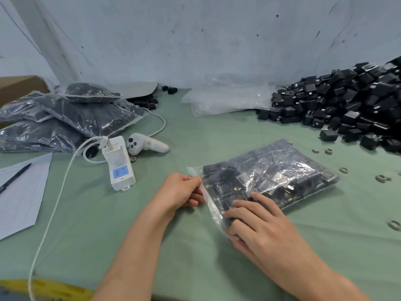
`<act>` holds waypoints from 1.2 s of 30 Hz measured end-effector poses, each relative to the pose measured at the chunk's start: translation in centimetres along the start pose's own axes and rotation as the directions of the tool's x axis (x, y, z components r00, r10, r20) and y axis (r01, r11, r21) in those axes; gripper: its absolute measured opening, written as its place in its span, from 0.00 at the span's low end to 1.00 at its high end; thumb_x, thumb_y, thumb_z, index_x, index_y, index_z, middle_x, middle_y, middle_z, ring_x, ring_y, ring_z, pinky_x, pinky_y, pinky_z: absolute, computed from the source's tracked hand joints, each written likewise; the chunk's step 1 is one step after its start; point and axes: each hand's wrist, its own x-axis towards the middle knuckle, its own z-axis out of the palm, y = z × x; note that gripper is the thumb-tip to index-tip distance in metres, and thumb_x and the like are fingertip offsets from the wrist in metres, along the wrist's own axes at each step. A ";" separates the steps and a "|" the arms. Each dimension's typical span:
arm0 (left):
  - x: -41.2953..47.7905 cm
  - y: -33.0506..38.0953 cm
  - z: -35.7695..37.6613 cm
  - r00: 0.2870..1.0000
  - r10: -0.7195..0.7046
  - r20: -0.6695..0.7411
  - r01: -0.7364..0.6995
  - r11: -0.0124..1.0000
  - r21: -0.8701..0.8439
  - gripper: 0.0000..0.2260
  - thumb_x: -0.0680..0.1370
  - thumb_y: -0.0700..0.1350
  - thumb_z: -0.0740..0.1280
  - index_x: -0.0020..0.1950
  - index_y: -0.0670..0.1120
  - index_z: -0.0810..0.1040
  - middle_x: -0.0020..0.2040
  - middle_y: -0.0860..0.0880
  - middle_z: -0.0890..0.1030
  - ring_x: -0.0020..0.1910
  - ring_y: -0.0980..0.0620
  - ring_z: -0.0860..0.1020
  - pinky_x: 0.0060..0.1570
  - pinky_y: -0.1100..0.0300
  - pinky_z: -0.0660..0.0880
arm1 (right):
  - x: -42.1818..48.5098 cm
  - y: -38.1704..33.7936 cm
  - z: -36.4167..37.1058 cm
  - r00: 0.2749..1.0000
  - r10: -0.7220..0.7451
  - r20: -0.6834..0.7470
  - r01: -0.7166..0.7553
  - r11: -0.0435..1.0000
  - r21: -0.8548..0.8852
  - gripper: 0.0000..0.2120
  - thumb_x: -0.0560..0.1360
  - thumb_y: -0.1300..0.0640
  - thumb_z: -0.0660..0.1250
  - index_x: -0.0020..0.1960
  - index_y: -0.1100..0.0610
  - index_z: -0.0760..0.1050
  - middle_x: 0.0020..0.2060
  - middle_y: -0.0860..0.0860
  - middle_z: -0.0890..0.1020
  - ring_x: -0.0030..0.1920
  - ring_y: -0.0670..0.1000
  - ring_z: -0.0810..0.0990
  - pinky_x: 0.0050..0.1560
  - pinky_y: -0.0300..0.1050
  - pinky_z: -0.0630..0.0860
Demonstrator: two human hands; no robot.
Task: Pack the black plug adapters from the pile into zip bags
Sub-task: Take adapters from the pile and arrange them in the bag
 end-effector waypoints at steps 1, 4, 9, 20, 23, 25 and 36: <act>-0.1 0.0 0.0 1.000 0.004 0.000 -0.004 1.000 -0.001 0.12 0.79 0.42 0.66 0.36 0.41 0.77 0.24 0.51 0.79 0.25 0.57 0.79 0.24 0.67 0.74 | 0.0 0.0 0.0 1.000 -0.003 -0.008 0.003 1.000 -0.008 0.05 0.75 0.56 0.70 0.41 0.51 0.76 0.49 0.44 0.82 0.56 0.49 0.82 0.65 0.54 0.73; -0.6 0.3 -0.1 0.999 0.022 0.023 -0.022 1.000 0.020 0.14 0.81 0.44 0.65 0.37 0.41 0.77 0.25 0.50 0.80 0.24 0.56 0.79 0.22 0.67 0.72 | 0.0 0.0 0.0 0.999 0.008 -0.039 -0.009 1.000 -0.020 0.06 0.76 0.56 0.70 0.40 0.50 0.77 0.48 0.43 0.83 0.54 0.48 0.82 0.64 0.52 0.72; -2.8 0.1 0.2 0.984 -0.036 0.177 0.014 0.992 0.124 0.17 0.82 0.52 0.63 0.39 0.42 0.78 0.30 0.48 0.83 0.22 0.53 0.77 0.19 0.68 0.66 | 0.0 -0.1 -0.2 0.997 0.024 -0.078 -0.027 0.999 -0.033 0.08 0.78 0.55 0.68 0.40 0.49 0.78 0.49 0.43 0.83 0.53 0.48 0.82 0.62 0.50 0.72; -8.4 -1.3 1.3 0.880 -0.016 0.475 -0.007 0.999 0.046 0.11 0.82 0.46 0.64 0.44 0.42 0.79 0.31 0.48 0.80 0.26 0.54 0.77 0.23 0.66 0.71 | -0.4 -1.0 -1.8 0.992 0.109 -0.058 -0.108 0.994 0.013 0.13 0.80 0.49 0.66 0.38 0.53 0.75 0.47 0.45 0.82 0.48 0.49 0.82 0.55 0.49 0.76; -9.2 -1.4 1.6 0.897 -0.024 0.441 0.012 1.000 0.029 0.09 0.82 0.44 0.64 0.45 0.41 0.77 0.31 0.48 0.80 0.26 0.54 0.76 0.25 0.66 0.71 | -1.2 -1.2 -2.1 0.997 0.083 -0.006 -0.082 0.996 0.038 0.09 0.79 0.51 0.68 0.42 0.52 0.78 0.50 0.45 0.83 0.55 0.50 0.82 0.58 0.51 0.76; -9.6 -1.4 1.6 0.903 -0.016 0.430 0.009 1.000 0.019 0.09 0.82 0.44 0.64 0.45 0.41 0.77 0.32 0.48 0.79 0.26 0.55 0.76 0.26 0.66 0.71 | -1.7 -1.3 -2.3 0.996 0.094 -0.002 -0.093 0.995 0.029 0.06 0.78 0.53 0.68 0.43 0.51 0.80 0.51 0.45 0.83 0.57 0.50 0.81 0.60 0.52 0.76; -9.9 -1.2 1.6 0.905 -0.003 0.425 -0.004 1.000 0.015 0.11 0.83 0.45 0.63 0.44 0.40 0.77 0.31 0.50 0.80 0.27 0.55 0.78 0.26 0.66 0.73 | -2.4 -1.2 -2.1 0.995 0.103 0.018 -0.103 0.994 0.048 0.02 0.76 0.54 0.73 0.47 0.48 0.81 0.52 0.46 0.81 0.54 0.51 0.79 0.60 0.46 0.70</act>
